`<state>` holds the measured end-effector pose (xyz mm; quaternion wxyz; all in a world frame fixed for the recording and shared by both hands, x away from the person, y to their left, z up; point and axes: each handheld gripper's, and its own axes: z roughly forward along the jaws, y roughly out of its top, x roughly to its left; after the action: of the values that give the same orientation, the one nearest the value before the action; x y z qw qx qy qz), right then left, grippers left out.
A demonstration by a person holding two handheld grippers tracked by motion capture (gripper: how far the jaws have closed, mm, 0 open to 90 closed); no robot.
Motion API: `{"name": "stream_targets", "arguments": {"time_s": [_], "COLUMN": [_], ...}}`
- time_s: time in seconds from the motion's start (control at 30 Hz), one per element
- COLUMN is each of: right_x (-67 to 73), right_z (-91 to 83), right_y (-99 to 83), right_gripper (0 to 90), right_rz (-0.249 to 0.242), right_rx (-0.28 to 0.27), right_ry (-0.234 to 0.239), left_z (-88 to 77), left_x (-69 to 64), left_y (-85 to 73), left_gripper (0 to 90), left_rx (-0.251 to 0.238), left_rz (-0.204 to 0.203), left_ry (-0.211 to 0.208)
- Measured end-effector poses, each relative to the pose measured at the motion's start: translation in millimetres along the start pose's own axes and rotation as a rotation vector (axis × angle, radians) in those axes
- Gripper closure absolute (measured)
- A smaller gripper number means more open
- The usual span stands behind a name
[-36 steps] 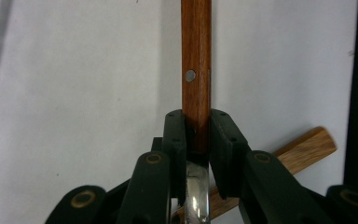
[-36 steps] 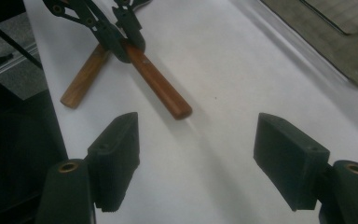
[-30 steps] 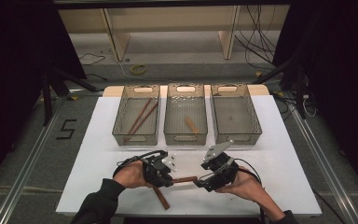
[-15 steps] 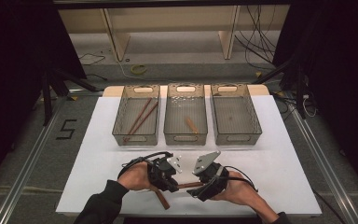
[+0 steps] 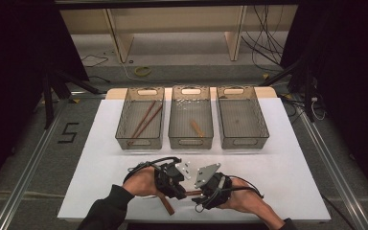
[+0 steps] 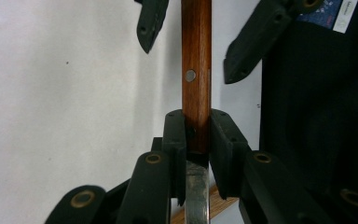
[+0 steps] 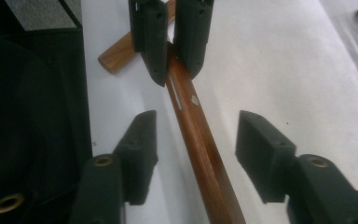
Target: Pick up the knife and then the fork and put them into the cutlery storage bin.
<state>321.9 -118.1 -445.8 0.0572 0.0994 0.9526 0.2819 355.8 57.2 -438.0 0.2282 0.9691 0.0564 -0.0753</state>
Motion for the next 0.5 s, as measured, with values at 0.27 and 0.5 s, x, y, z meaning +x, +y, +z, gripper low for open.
{"name": "stream_targets", "arguments": {"time_s": [0.27, 0.5], "right_x": [4.4, 7.8], "right_z": [1.4, 1.9], "right_y": [-0.5, -0.9], "right_gripper": [62.1, 69.2], "right_rz": [-0.05, -0.092], "right_rx": [0.007, 0.014], "right_ry": [0.003, 0.005], "left_z": [1.0, 1.1], "left_x": [-2.2, -3.1], "left_y": [3.1, 3.2], "left_gripper": [76.9, 76.8], "left_rx": [0.008, 0.01], "left_rz": [0.01, 0.015], "left_ry": [-0.013, -0.02]}}
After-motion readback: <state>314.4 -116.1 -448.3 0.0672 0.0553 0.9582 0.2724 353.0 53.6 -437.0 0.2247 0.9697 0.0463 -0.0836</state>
